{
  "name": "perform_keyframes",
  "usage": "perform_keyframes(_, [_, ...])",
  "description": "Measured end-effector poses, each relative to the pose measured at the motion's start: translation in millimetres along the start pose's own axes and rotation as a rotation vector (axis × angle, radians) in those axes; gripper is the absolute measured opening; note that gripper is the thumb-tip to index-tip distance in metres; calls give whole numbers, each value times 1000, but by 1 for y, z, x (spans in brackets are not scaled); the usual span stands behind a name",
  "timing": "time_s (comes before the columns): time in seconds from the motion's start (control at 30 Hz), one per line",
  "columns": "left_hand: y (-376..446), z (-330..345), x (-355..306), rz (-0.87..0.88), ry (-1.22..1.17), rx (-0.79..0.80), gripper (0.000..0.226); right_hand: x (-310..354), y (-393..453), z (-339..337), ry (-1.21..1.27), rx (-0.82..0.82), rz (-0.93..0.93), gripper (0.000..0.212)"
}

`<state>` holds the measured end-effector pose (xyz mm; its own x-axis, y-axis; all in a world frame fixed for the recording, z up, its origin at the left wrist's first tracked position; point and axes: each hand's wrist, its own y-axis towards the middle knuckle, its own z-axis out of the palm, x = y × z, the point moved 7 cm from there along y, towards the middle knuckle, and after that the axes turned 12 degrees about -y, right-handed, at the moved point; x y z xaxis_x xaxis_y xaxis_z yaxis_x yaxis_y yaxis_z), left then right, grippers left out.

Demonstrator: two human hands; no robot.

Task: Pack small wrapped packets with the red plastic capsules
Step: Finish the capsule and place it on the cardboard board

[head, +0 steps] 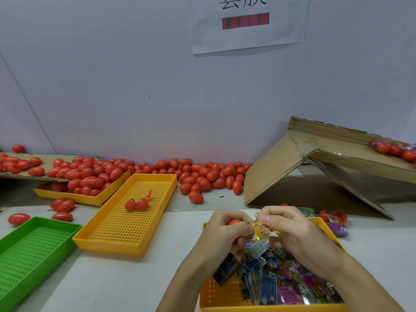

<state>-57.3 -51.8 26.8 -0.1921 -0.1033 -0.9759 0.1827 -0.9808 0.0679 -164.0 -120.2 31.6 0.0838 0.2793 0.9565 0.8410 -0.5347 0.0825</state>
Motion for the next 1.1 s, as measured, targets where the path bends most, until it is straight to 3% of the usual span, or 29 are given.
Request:
perform_keyframes(0.3, [-1, 3, 0, 9, 15, 30, 15, 0, -1, 5, -108, 36, 34, 75])
perform_keyframes(0.53, [-1, 1, 0, 3, 1, 21, 11, 0, -1, 2, -66, 10, 17, 45])
perform_keyframes(0.63, [-1, 0, 0, 7, 7, 13, 11, 2, -2, 2, -35, 18, 23, 47])
perform_keyframes(0.8, [0, -7, -4, 30, -26, -25, 11, 3, -3, 0, -51, 0, 33, 80])
perform_keyframes(1.0, [0, -4, -3, 47, 32, 2, 15, 0, -1, 2, -97, -1, 35, 80])
perform_keyframes(1.1, [2, -9, -2, 60, 19, -39, 21, -2, 0, -4, -116, -70, 40, 65])
